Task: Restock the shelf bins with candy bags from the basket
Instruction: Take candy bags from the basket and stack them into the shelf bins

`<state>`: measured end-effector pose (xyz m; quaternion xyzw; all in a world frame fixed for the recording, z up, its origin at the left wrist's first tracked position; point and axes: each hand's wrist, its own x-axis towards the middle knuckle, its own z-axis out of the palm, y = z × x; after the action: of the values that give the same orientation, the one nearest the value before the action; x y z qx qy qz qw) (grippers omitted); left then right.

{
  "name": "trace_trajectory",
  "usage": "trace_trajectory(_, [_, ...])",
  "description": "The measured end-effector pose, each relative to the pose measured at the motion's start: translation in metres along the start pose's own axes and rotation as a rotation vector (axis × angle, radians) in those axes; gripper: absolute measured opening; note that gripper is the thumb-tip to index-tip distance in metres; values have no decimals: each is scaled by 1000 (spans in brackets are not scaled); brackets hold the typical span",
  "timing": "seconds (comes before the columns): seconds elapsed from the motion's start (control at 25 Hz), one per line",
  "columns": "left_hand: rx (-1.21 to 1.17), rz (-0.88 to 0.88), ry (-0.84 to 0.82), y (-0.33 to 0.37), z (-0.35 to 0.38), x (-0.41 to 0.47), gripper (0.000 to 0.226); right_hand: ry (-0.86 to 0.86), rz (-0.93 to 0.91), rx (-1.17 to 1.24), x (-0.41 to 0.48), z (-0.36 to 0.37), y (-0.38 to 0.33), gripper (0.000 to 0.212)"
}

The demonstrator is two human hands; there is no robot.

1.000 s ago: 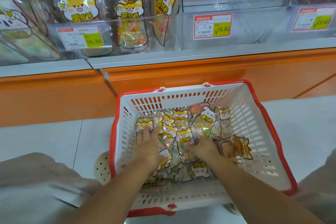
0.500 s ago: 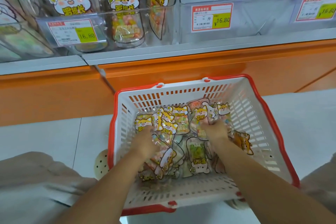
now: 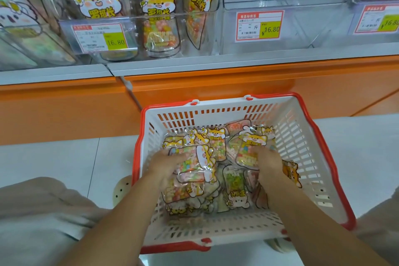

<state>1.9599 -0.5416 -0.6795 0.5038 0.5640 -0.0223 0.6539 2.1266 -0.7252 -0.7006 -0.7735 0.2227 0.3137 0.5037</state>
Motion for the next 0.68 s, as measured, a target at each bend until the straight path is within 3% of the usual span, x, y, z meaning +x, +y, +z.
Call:
trace_trajectory(0.12, [-199, -43, -55, 1, 3, -2, 40, -504, 292, 313, -33, 0, -13, 22])
trace_trajectory(0.24, [-281, -29, -81, 2, 7, -2, 61, -742, 347, 330, -48, 9, -7, 31])
trace_trajectory(0.4, [-290, 8, -127, 4, 6, -4, 82, -772, 316, 379, -44, 18, 4, 38])
trace_trajectory(0.52, [-269, 48, -60, 4, 7, -5, 57, -738, 261, 460, -40, 21, 8, 42])
trace_trajectory(0.68, [103, 347, 25, 9, 10, -14, 39, -660, 154, 441, -33, 21, 0, 42])
